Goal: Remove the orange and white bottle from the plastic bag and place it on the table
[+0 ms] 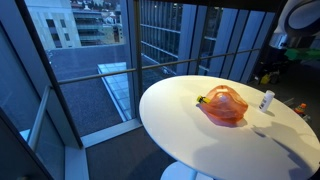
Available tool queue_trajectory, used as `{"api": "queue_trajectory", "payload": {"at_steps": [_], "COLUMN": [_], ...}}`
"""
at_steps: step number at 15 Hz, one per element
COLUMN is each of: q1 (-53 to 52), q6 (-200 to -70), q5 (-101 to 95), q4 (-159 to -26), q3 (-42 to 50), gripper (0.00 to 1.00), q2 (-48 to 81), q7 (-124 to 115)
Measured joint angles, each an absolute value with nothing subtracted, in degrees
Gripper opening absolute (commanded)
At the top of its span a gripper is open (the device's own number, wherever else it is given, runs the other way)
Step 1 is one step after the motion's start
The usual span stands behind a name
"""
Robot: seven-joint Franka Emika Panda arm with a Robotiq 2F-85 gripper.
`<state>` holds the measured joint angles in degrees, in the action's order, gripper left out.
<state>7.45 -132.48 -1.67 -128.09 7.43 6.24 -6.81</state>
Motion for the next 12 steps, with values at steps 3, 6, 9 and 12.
{"api": "queue_trajectory", "payload": {"at_steps": [3,6,9,12], "q1": [7.5,7.5,7.4,7.1], "q6": [-133.2,-133.3,-132.9,-131.7], "q5": [-1.6,-1.3,-0.8,-0.3], "q4": [-126.0,-122.9,-119.2,-115.6], "q3": [7.5,7.5,7.4,7.2], "gripper": [1.0,1.0,1.0,1.0], "q2": [10.2,14.3,18.1,21.4], "q7": [-6.8,-6.8,-6.8,-6.8]}}
